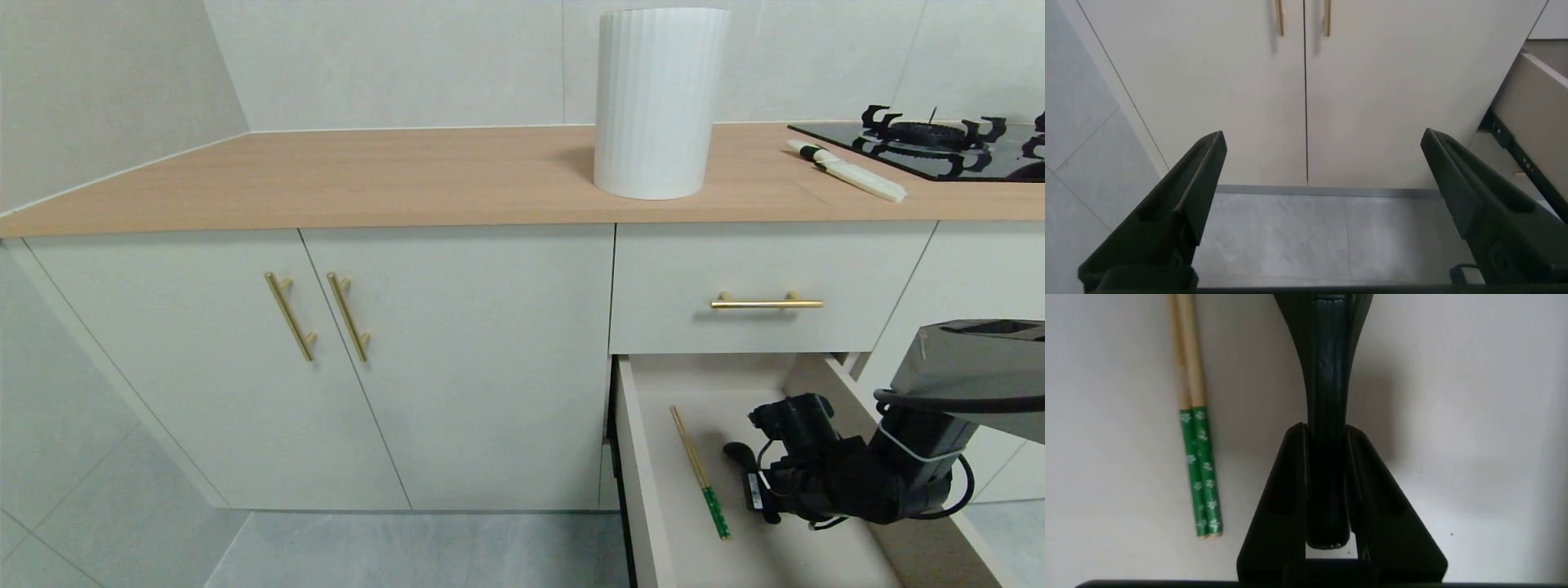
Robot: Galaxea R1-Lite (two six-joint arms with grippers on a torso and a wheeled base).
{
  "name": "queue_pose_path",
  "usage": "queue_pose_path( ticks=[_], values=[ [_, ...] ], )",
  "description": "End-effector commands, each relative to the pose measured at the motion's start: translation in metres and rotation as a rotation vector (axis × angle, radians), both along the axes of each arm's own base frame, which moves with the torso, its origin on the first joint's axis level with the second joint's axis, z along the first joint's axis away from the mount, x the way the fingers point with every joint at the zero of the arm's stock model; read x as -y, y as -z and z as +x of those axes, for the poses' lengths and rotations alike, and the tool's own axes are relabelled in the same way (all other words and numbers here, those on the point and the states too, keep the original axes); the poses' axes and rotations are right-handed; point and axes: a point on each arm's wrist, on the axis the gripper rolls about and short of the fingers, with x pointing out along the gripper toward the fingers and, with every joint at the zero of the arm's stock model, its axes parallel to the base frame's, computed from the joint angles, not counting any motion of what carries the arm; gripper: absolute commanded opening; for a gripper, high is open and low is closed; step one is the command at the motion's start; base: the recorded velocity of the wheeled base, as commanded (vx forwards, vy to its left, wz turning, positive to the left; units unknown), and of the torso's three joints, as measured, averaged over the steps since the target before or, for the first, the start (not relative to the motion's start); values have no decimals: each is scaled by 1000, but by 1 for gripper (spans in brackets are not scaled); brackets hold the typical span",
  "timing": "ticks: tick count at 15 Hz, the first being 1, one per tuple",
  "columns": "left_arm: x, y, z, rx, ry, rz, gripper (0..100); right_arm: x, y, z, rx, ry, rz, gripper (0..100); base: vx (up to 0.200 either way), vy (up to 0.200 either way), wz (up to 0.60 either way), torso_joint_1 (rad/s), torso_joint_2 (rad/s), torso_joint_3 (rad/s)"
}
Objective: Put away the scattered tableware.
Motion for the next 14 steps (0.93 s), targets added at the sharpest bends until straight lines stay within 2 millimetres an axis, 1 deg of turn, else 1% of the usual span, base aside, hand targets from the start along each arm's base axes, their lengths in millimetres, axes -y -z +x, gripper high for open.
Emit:
queue_pose_path(
  ticks=[1, 4, 5, 12, 13, 14],
  values=[
    [0, 0, 0, 0, -1, 0, 100, 0, 1, 0, -3, 0, 0, 0, 0, 0, 0, 0, 0, 0],
    [0, 0, 0, 0, -1, 0, 100, 0, 1, 0, -4, 2, -3, 0, 0, 0, 0, 0, 0, 0],
    [0, 0, 0, 0, -1, 0, 100, 0, 2, 0, -7, 2, -3, 100, 0, 0, 0, 0, 0, 0],
    [0, 0, 0, 0, -1, 0, 100, 1, 0, -1, -2, 2, -2, 100, 0, 0, 0, 0, 0, 0],
    [0, 0, 0, 0, -1, 0, 100, 1, -3, -2, 4, 0, -2, 100, 0, 0, 0, 0, 0, 0],
    [0, 0, 0, 0, -1, 0, 100, 1, -12, -5, 16, -2, -1, 100, 0, 0, 0, 0, 0, 0]
  ],
)
